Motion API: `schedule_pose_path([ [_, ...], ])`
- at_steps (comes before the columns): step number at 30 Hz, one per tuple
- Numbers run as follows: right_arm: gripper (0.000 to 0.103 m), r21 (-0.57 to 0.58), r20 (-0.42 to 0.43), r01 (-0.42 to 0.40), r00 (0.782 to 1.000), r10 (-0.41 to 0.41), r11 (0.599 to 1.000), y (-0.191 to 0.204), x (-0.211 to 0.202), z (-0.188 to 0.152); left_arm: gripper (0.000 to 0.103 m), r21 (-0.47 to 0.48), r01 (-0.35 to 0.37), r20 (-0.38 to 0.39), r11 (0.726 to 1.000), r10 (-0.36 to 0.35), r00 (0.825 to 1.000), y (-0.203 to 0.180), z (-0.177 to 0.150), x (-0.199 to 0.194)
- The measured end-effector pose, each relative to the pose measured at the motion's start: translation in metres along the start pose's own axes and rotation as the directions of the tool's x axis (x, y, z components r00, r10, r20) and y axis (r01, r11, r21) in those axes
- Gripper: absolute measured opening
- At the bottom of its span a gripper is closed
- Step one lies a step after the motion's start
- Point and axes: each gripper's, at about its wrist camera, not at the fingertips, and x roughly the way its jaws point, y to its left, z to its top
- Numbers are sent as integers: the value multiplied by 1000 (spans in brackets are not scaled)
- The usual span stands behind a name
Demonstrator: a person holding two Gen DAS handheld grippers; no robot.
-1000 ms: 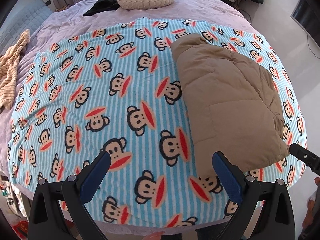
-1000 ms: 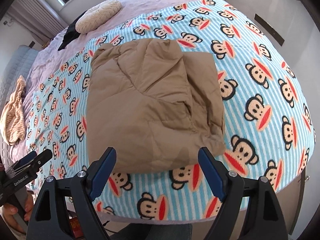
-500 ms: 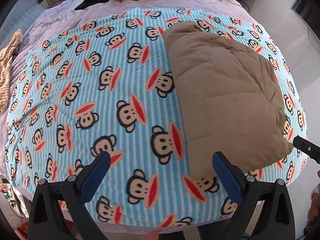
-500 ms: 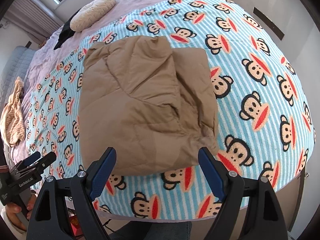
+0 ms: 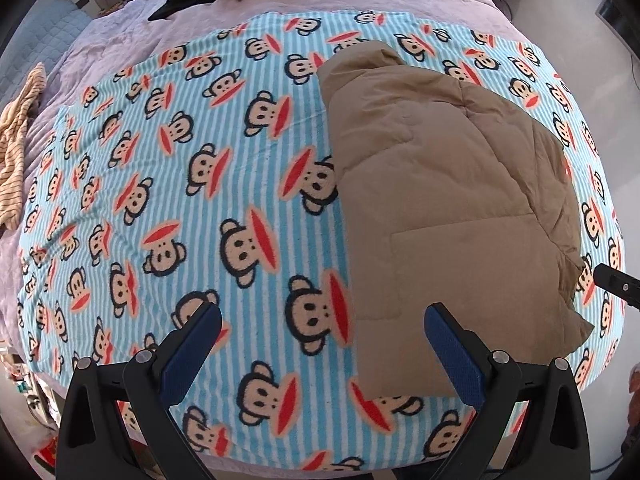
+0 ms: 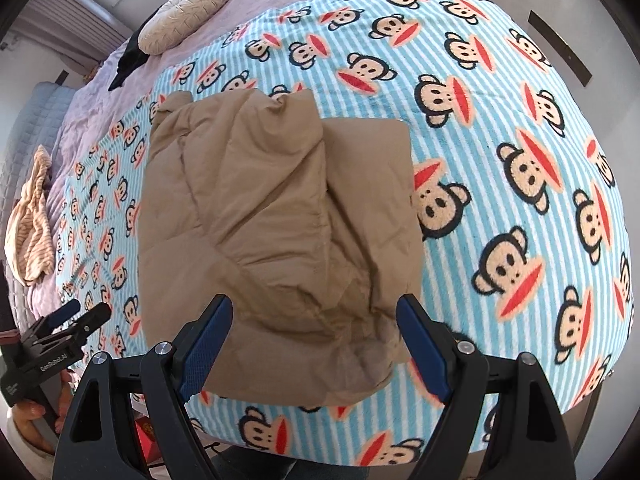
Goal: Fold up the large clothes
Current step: 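Move both open tools to the edge of the folded beige jacket, then grasp the jacket edge with both tools and lift it up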
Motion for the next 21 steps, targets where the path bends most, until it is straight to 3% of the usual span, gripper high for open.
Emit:
schedule_pose_path([
  [15,86,103,-69,-96,992,104,990,-50,28,20,102,-21,67,-56,998,-68,996,-17,17,29],
  [21,86,141,-89,-125,986,139,982,-68,39,23,102,-51,219,-62,974,-222,973,-8,26,42],
])
